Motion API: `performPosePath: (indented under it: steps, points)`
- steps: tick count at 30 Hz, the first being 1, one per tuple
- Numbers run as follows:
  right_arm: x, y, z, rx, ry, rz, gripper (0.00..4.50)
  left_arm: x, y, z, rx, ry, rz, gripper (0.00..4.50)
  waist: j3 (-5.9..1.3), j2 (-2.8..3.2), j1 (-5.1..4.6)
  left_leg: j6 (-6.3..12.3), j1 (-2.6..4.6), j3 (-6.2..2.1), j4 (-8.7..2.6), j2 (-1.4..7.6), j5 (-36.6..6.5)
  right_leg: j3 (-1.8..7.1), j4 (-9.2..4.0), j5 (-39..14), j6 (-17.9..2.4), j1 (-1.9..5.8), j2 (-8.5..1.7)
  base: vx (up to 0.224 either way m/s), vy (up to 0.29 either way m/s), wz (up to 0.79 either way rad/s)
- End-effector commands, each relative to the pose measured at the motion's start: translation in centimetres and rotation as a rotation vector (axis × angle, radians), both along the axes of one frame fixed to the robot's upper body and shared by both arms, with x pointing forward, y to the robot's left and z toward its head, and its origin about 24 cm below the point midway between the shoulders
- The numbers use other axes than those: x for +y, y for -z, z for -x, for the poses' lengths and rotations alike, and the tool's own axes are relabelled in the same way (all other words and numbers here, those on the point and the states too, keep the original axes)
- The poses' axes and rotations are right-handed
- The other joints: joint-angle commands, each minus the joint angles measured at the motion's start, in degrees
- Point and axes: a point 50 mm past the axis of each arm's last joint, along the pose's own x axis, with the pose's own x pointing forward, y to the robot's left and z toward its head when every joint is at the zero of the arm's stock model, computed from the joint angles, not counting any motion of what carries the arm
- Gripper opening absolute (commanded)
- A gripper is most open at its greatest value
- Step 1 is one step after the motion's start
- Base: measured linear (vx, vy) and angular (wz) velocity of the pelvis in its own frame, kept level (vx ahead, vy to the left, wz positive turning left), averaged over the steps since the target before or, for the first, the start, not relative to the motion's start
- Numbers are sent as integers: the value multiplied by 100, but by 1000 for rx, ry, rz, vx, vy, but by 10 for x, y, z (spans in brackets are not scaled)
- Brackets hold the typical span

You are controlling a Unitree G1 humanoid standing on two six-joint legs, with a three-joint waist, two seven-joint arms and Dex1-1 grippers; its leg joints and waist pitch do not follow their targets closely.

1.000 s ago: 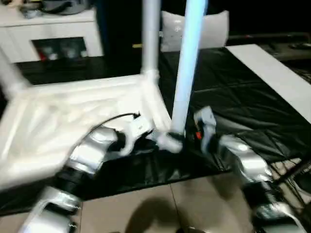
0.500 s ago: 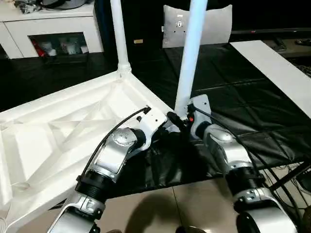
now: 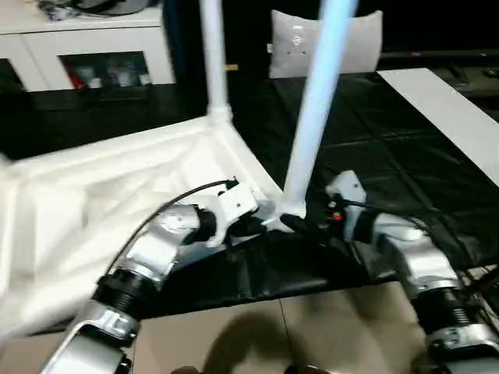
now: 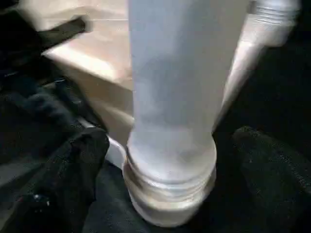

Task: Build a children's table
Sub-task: Rotate leg to tighten

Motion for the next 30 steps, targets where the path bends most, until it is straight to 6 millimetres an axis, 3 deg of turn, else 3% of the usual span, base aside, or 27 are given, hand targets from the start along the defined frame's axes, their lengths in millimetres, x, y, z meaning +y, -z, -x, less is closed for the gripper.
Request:
performPosePath:
  steps: [1, 7, 8, 11, 14, 23, 25, 30]
  points:
    - [-1, -6, 5, -18, -99, 23, 445, -4, -4, 5, 8, 172, -45, 0, -431, 7, 18, 522, 15, 88, -365, 80, -1176, 277, -402, -1712, -1051, 403, -258, 0, 0, 0]
    - [-1, -3, 16, 10, -268, 87, 445, 9, -4, 8, 40, 328, -131, 0, -398, -2, 88, 375, 61, 90, -404, 83, -1490, 284, -416, -1990, -1022, 401, -259, 0, 0, 0]
    - [-1, -3, 16, 17, -282, 91, 419, 10, -5, 8, 40, 339, -138, 0, -409, -11, 87, 356, 58, 86, -403, 81, -1499, 287, -415, -2063, -990, 416, -271, 0, 0, 0]
    - [2, 0, 16, 24, -301, 98, 408, 11, -6, 5, 36, 373, -159, 0, -407, -18, 88, 339, 56, 89, -402, 72, -1487, 287, -438, -2223, -923, 412, -275, 0, 0, 0]
    - [6, 1, 16, 34, -320, 92, 367, 10, -8, 4, 36, 394, -154, 0, -410, -28, 95, 323, 53, 87, -398, 73, -1423, 284, -447, -2322, -872, 408, -281, 0, 0, 0]
    - [12, 4, 14, 47, -335, 92, 287, 7, -5, 3, 29, 406, -144, 0, -416, -26, 122, 323, 53, 89, -400, 82, -1358, 287, -428, -2214, -909, 408, -279, 0, 0, 0]
    - [12, 5, 15, 59, -338, 88, 279, 9, -5, 3, 29, 404, -147, 0, -416, -44, 120, 319, 49, 89, -402, 83, -1364, 286, -432, -2252, -885, 411, -282, 0, 0, 0]
    - [15, 6, 18, 91, -343, 50, 270, 12, -4, 2, 31, 378, -140, 0, -415, -19, 126, 315, 51, 84, -405, 84, -1361, 284, -432, -2295, -862, 411, -283, 0, 0, 0]
